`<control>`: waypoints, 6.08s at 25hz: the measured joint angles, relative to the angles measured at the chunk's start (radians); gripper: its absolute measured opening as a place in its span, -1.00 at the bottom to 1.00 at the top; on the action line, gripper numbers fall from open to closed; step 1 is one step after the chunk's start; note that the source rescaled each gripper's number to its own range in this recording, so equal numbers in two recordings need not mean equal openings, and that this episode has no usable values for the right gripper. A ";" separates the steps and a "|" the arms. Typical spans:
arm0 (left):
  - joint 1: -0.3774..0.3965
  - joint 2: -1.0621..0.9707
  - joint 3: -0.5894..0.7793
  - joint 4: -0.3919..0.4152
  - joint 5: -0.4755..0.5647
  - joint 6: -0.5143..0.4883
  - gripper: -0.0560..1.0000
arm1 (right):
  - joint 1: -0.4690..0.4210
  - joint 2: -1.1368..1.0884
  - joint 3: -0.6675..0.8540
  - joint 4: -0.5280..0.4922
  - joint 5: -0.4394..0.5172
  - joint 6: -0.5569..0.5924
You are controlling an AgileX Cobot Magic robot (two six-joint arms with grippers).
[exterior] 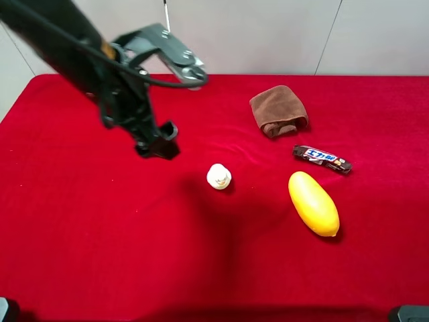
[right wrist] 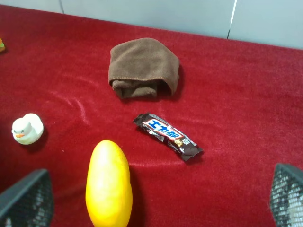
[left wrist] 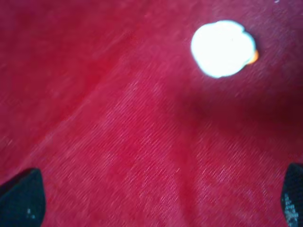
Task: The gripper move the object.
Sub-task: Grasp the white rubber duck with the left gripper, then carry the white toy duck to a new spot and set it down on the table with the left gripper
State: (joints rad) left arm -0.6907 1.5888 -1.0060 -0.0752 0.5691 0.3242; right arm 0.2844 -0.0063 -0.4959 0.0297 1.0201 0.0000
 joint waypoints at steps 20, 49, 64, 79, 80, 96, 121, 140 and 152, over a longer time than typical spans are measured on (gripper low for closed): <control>-0.129 0.347 -0.245 -0.040 -0.024 0.000 0.99 | 0.000 0.000 0.000 0.000 0.001 0.000; -0.144 0.532 -0.290 -0.078 -0.106 0.026 0.93 | 0.000 0.000 0.000 0.000 0.000 0.000; -0.145 0.565 -0.290 -0.078 -0.107 0.041 0.93 | 0.000 0.000 0.000 0.000 0.001 0.000; -0.156 0.565 -0.290 -0.078 -0.108 0.042 -0.36 | 0.000 0.000 0.000 0.000 0.000 0.000; -0.156 0.565 -0.290 -0.078 -0.108 0.042 -0.53 | 0.000 0.000 0.000 0.000 0.000 0.000; -0.156 0.565 -0.290 -0.078 -0.108 0.042 -0.75 | 0.000 0.000 0.000 0.000 0.000 0.000; -0.153 0.492 -0.406 0.040 0.151 -0.014 -0.80 | 0.000 0.000 0.000 0.000 0.001 0.000; -0.023 0.271 -0.166 0.075 0.182 -0.130 -0.83 | 0.000 0.000 0.000 0.000 0.000 0.000; 0.107 0.189 0.013 0.075 0.076 -0.152 -0.84 | 0.000 0.000 0.000 0.000 0.001 0.000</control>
State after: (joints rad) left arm -0.5842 1.7777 -0.9927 0.0000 0.6455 0.1719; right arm 0.2844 -0.0063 -0.4959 0.0297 1.0209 0.0000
